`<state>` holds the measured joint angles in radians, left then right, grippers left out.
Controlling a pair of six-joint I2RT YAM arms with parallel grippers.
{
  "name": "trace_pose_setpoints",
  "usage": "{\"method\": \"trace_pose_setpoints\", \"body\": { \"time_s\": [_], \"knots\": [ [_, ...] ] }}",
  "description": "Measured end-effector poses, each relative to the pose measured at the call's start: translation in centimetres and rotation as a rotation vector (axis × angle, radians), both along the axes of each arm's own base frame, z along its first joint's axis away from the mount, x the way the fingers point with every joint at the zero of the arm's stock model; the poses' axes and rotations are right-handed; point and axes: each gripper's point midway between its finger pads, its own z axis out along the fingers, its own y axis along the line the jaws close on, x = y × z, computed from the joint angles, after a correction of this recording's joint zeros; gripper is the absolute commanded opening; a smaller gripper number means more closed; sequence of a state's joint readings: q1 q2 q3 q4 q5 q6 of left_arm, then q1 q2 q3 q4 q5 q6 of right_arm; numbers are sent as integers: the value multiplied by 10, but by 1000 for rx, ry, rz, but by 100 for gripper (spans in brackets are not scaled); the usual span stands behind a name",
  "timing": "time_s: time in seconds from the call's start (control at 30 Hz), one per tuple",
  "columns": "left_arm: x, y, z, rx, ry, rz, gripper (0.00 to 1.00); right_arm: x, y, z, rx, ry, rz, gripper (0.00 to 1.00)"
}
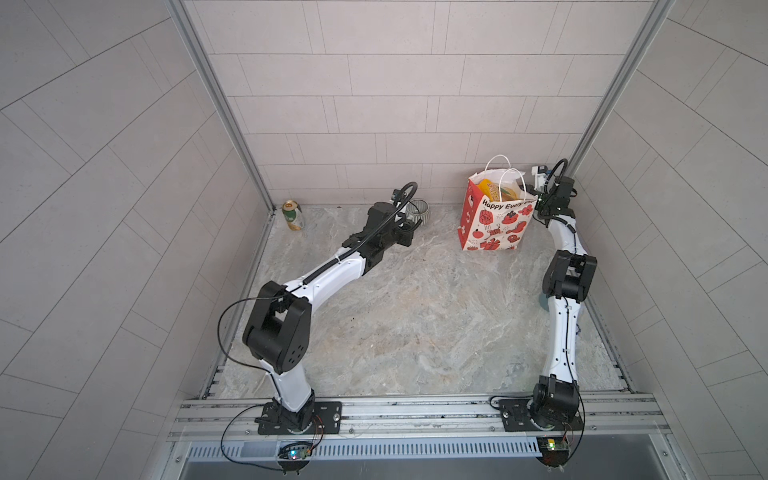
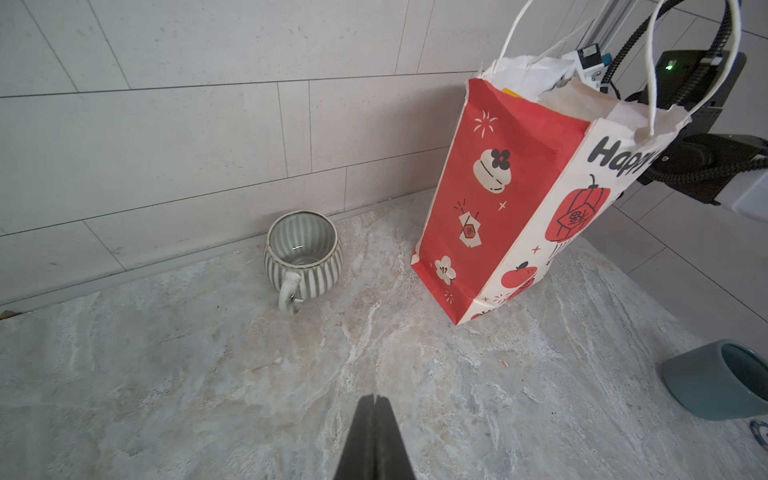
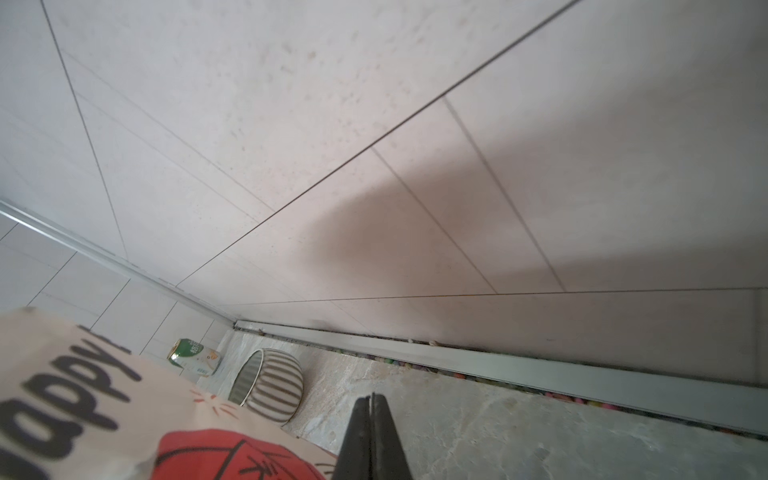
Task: Take the snacks out of the paper bag
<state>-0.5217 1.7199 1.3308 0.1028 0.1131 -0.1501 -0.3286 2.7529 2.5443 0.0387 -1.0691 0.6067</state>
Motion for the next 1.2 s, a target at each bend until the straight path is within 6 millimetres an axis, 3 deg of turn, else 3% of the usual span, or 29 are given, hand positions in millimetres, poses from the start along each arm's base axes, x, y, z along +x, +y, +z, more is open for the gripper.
{"method": "trace_pose_setpoints", "body": {
  "time_s": [0.3,0.47,0.73,1.0,1.07,1.2],
  "knots": [
    [-19,28,7,-11,-38,58,0,-12,51,-11,6,24,101,0],
    [-35,45,6,-33,-44,111,0,-39,73,-7,-13,56,103,1],
    [-75,91,-2,-99,-25,266,0,-80,104,5,-173,84,30,4],
    [-110,122,-9,-111,-14,333,0,-120,160,-22,-249,145,57,5],
    [-117,127,-11,-109,-10,342,0,-132,171,-29,-261,168,60,2],
    [-127,137,-13,-108,1,369,0,-155,190,-33,-266,195,34,4]
  ]
}}
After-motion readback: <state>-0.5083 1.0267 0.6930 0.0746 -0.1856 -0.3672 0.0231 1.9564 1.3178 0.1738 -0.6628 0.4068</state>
